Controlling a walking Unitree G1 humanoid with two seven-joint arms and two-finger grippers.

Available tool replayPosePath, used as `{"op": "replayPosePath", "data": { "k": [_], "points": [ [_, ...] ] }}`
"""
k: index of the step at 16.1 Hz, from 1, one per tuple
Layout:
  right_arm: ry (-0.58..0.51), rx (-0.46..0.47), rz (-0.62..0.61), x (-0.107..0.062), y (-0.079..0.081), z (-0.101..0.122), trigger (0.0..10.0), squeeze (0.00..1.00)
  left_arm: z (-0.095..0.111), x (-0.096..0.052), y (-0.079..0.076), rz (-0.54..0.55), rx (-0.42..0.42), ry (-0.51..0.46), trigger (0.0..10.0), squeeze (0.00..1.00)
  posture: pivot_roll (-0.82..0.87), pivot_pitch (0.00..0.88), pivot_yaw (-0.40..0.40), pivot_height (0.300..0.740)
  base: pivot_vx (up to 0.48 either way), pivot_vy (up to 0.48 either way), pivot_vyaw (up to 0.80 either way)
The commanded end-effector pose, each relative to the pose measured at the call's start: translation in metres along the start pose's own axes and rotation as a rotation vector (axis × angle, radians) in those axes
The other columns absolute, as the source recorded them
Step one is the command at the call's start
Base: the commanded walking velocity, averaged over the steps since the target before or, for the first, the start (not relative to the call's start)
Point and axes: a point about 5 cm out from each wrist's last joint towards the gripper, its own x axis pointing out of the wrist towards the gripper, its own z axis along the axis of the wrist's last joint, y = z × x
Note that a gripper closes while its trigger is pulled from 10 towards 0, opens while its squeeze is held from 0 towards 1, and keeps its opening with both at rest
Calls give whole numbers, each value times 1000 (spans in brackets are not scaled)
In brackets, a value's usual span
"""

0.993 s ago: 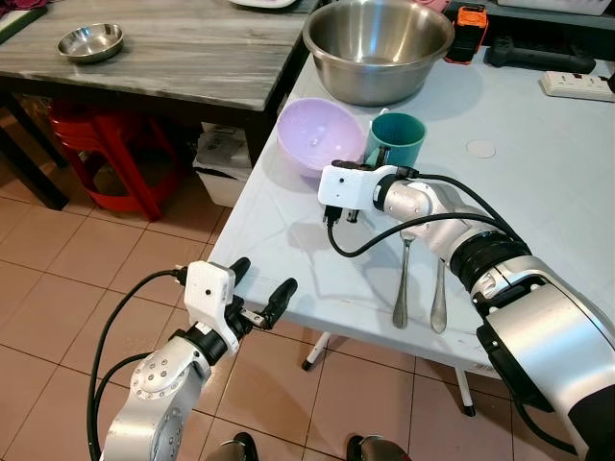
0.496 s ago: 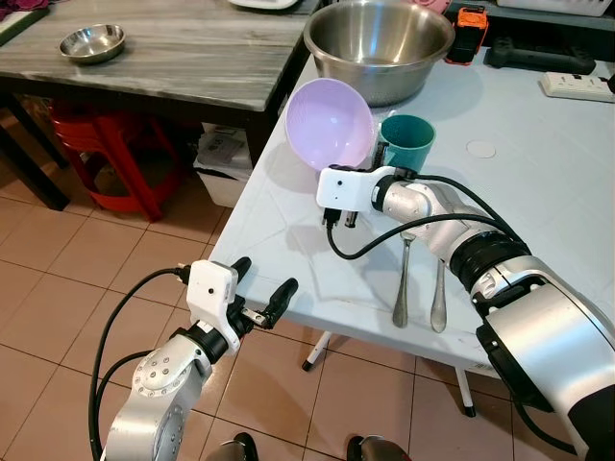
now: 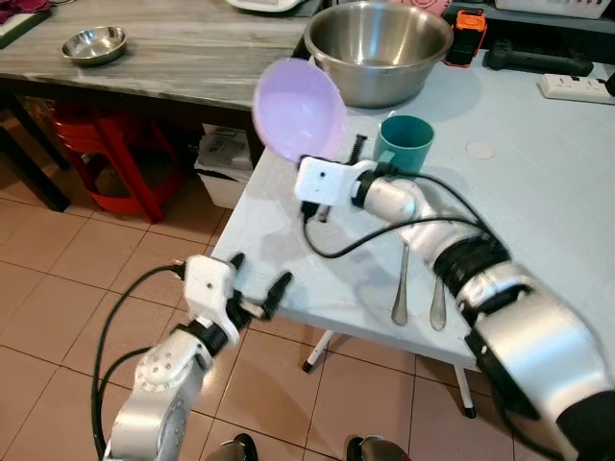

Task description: Setting the table

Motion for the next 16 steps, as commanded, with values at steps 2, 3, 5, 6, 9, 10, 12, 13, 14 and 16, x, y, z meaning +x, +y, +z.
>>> {"op": "replayPosePath", "data": {
  "k": [2,3,5,6,9,10,12,13,14,16],
  "points": [
    [-24,79,-67,-11,15,-7,0,0,7,3,12,82,21,-41,10000,0,-133,146,44,740,0,0,0],
    [-24,110,-95,-17,19,-10,0,0,8,5,15,94,24,-49,10000,0,-141,144,47,740,0,0,0],
    [-21,150,-186,-35,23,-14,0,0,12,10,20,127,38,-69,10000,0,-156,141,57,740,0,0,0],
    [-18,153,-202,-38,24,-14,0,0,13,11,20,129,37,-73,10000,0,-166,140,65,740,0,0,0],
    [27,195,-328,-63,24,-18,1137,0,15,20,22,127,56,-80,10000,0,-192,137,81,740,0,0,0],
    [32,201,-324,-66,25,-17,2863,0,15,21,22,121,57,-80,10000,0,-196,135,83,740,0,0,0],
    [33,209,-280,-73,32,-8,10000,0,15,24,22,115,59,-79,10000,0,-207,132,87,740,0,0,0],
    [35,234,-248,-77,38,-5,10000,0,15,25,21,110,57,-77,10000,0,-207,131,85,740,0,0,0],
    [39,239,-231,-80,41,-2,10000,0,15,25,21,110,57,-75,10000,0,-207,131,85,740,0,0,0],
    [49,271,-156,-88,53,3,10000,0,12,24,23,116,56,-64,10000,0,-208,134,84,740,0,0,0]
  ]
}}
